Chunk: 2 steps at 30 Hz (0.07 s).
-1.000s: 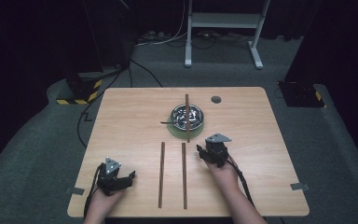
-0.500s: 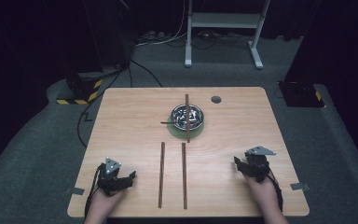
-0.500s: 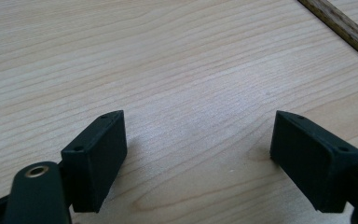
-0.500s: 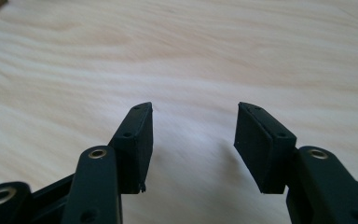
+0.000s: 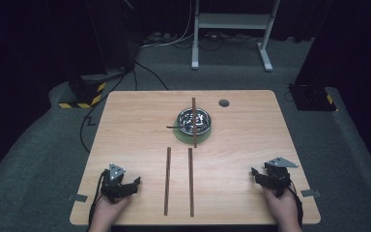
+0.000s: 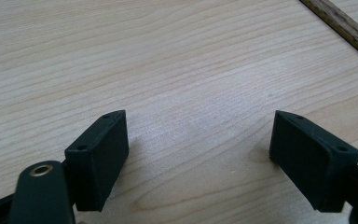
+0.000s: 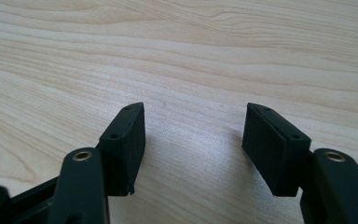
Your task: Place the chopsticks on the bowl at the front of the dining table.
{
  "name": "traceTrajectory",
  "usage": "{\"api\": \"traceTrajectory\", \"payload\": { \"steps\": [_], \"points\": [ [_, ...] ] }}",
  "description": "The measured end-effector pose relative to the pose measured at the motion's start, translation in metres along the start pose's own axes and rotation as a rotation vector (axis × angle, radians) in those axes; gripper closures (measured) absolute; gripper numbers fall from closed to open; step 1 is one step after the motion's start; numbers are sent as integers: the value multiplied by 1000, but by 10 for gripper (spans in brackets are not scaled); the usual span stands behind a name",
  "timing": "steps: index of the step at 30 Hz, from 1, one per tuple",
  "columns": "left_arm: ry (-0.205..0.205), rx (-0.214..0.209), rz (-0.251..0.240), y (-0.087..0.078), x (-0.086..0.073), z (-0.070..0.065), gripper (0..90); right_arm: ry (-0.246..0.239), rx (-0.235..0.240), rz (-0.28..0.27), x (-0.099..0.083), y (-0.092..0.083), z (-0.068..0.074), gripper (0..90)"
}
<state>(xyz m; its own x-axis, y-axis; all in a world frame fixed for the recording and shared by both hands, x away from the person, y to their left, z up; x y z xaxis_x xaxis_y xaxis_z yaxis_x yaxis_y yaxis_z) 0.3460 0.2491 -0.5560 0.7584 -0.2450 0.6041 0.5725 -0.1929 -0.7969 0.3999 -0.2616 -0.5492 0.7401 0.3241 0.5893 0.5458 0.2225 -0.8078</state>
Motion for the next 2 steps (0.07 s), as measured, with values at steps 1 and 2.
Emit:
{"api": "traceTrajectory", "payload": {
  "steps": [1, 2],
  "points": [
    [0, 0, 0, 0, 0, 0, 197, 0, 0, 0, 0, 0, 0, 393],
    [0, 1, 0, 0, 0, 0, 197, -3, -2, -1, 0, 0, 0, 391]
  ]
}}
Point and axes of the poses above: each handheld gripper's, and its own axes: y roughly forward along the jaws, x roughly out of its top, z roughly to its left, the point moved 4 cm from there along y, roughly forward along the jaws, and after that the axes turned 11 degrees about z, right-handed, at the moved point
